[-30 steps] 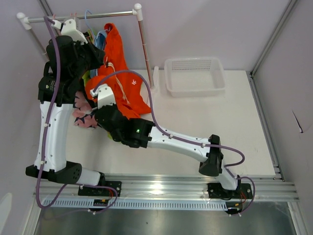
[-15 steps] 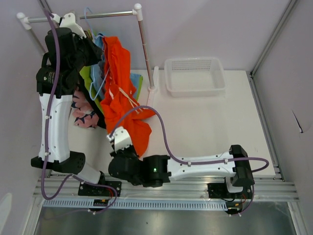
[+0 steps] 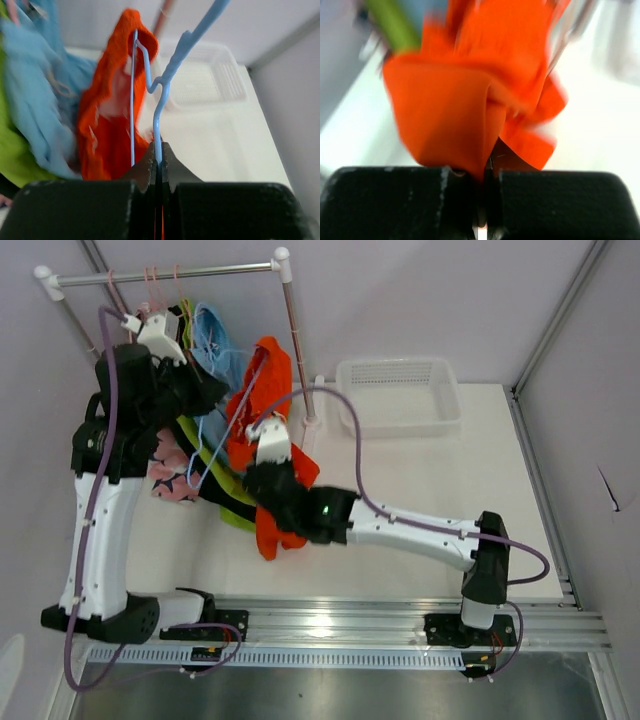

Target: Remove the shorts from the hanger

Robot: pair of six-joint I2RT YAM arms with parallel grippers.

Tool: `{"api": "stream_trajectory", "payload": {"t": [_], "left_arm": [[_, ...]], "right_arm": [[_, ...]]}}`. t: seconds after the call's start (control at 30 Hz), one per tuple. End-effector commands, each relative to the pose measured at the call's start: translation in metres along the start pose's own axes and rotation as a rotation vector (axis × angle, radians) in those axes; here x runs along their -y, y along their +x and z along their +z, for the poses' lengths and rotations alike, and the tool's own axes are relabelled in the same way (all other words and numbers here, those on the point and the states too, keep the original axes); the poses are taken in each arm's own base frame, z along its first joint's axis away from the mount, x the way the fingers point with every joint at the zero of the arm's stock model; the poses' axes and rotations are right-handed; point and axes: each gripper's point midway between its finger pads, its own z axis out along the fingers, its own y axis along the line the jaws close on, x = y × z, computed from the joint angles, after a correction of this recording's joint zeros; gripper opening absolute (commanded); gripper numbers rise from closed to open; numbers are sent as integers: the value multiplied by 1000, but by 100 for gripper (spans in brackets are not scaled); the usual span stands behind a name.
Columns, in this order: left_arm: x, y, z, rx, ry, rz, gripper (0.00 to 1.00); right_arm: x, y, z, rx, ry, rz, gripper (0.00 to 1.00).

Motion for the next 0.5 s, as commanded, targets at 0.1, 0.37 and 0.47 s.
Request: {"api": "stream_trajectory", "payload": {"t": [0.1,0.37,0.47], "left_arm": [[52,71,-82,-102,290,-58,0],[36,114,-124,-45,311,-36,0],[30,132,-118,-50,317,-44,0]], "right_arm": [[108,-176,34,283,146,143,0],[210,-306,-21,612,261,190,0],[250,-349,-21,716,327,147,0]]}}
